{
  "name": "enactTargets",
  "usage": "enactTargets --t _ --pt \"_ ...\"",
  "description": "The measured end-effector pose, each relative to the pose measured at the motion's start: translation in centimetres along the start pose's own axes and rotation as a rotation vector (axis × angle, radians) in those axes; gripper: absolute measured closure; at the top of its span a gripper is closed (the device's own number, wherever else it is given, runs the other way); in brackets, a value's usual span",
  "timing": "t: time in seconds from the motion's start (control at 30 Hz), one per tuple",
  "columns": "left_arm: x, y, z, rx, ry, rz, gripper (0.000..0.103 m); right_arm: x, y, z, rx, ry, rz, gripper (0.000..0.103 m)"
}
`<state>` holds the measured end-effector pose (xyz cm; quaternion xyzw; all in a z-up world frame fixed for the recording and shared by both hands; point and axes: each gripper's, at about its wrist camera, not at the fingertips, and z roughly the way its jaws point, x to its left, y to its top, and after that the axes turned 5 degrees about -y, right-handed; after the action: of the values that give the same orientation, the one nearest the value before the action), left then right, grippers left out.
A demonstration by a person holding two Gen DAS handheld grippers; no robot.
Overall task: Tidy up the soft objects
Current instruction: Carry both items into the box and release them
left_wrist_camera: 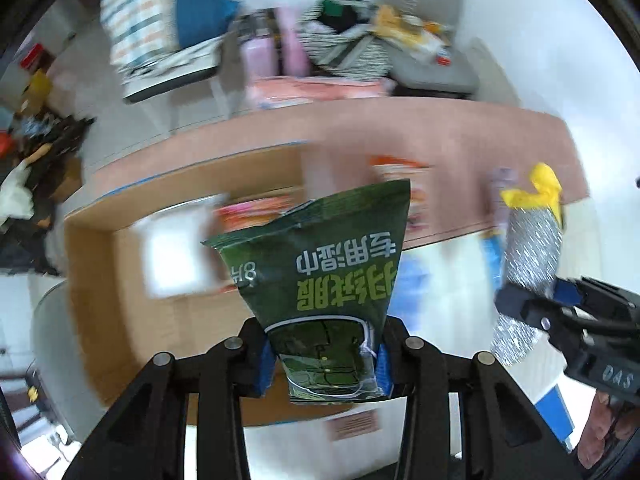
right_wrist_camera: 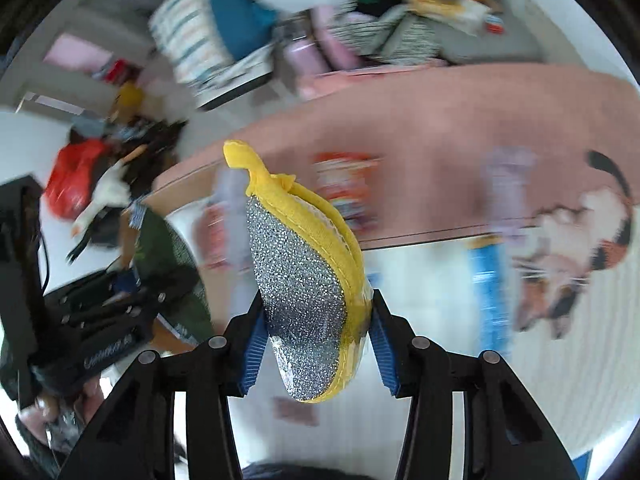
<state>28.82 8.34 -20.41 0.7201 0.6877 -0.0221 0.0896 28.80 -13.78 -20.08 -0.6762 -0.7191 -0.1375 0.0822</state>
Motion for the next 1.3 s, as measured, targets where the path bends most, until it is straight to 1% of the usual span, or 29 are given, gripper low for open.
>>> enactTargets --t 0.03,0.1,0.13,0.23,0.33,0.37,0.43,0.5,0.6,0.63,0.7,0.73,0.8,0.9,0.97,1.0,1.03,1.07,1.1,1.13,1.17,1.2,1.23,1.27,1.3 --pt "1.6 -0.2 -0.3 -0.001 0.021 -0.012 0.068 2.4 -0.3 0.8 0.010 0.009 -0.021 0.054" --pt "6.1 -0.4 -0.6 0.003 0.075 -0.047 0.068 6.6 -0.9 3.0 0.042 0.022 -0.042 0.054" --pt "7.4 -0.7 -0.8 0.009 0.087 -0.056 0.068 7.6 -1.1 3.7 0.054 0.022 -0.045 0.054" --pt "12.9 0.1 0.7 0.047 0.135 -0.089 0.068 12.2 -1.7 8.0 0.107 -0.003 -0.059 0.054" --pt "16.2 0.8 2.3 0.082 0.156 -0.108 0.068 14.5 -2.1 11.0 0.143 -0.033 -0.047 0.054" --pt "17.5 1.4 3.4 0.108 0.155 -0.112 0.068 14.8 -2.2 12.1 0.155 -0.049 -0.043 0.054" --pt "18.1 2.0 4.7 0.138 0.157 -0.114 0.067 15.3 -2.4 14.3 0.183 -0.075 -0.036 0.054" --pt "18.9 3.2 7.0 0.168 0.162 -0.112 0.067 15.7 -2.7 15.9 0.204 -0.098 -0.033 0.054" --pt "19.8 4.0 9.4 0.217 0.161 -0.084 0.067 15.9 -2.6 17.6 0.225 -0.127 -0.039 0.054" --pt "20.0 3.8 9.4 0.230 0.161 -0.073 0.067 16.0 -2.6 18.1 0.231 -0.136 -0.042 0.054" --pt "20.5 4.2 10.7 0.258 0.165 -0.062 0.067 16.3 -2.8 19.1 0.246 -0.150 -0.041 0.054" --pt "20.7 4.4 11.1 0.266 0.169 -0.064 0.065 16.4 -3.0 19.5 0.257 -0.161 -0.044 0.054" --pt "21.1 4.6 11.5 0.281 0.173 -0.083 0.065 17.0 -3.4 20.5 0.271 -0.175 -0.046 0.053" --pt "21.8 4.6 11.0 0.274 0.143 -0.140 0.053 17.5 -3.8 21.8 0.304 -0.203 -0.053 0.046" --pt "21.9 4.6 10.2 0.253 0.130 -0.161 0.042 18.2 -3.7 22.1 0.298 -0.202 -0.056 0.038" --pt "21.9 4.5 9.6 0.235 0.118 -0.163 0.036 18.7 -3.7 22.3 0.299 -0.204 -0.057 0.037" --pt "21.8 4.3 9.0 0.219 0.111 -0.164 0.030 19.0 -3.8 22.0 0.298 -0.201 -0.058 0.033" --pt "21.6 4.1 8.3 0.204 0.109 -0.165 0.029 19.6 -3.9 21.8 0.290 -0.198 -0.060 0.029" --pt "21.5 4.0 7.6 0.192 0.104 -0.164 0.029 20.4 -3.9 21.6 0.283 -0.200 -0.064 0.028" --pt "21.2 3.7 6.8 0.177 0.096 -0.165 0.025 20.9 -4.0 21.2 0.276 -0.203 -0.071 0.025" --pt "20.8 3.1 5.8 0.162 0.077 -0.165 0.019 21.1 -3.9 20.8 0.264 -0.208 -0.075 0.017" --pt "20.6 2.7 5.1 0.149 0.060 -0.167 0.007 21.4 -3.8 20.2 0.248 -0.214 -0.080 0.014" --pt "20.6 2.4 4.5 0.138 0.050 -0.168 0.005 20.8 -3.6 19.4 0.236 -0.217 -0.084 0.010" --pt "20.1 1.6 3.5 0.123 0.031 -0.163 0.005 21.1 -3.7 18.7 0.216 -0.223 -0.087 0.009" --pt "20.3 1.2 3.1 0.117 0.019 -0.162 0.005 21.2 -3.7 18.1 0.200 -0.228 -0.089 0.008"
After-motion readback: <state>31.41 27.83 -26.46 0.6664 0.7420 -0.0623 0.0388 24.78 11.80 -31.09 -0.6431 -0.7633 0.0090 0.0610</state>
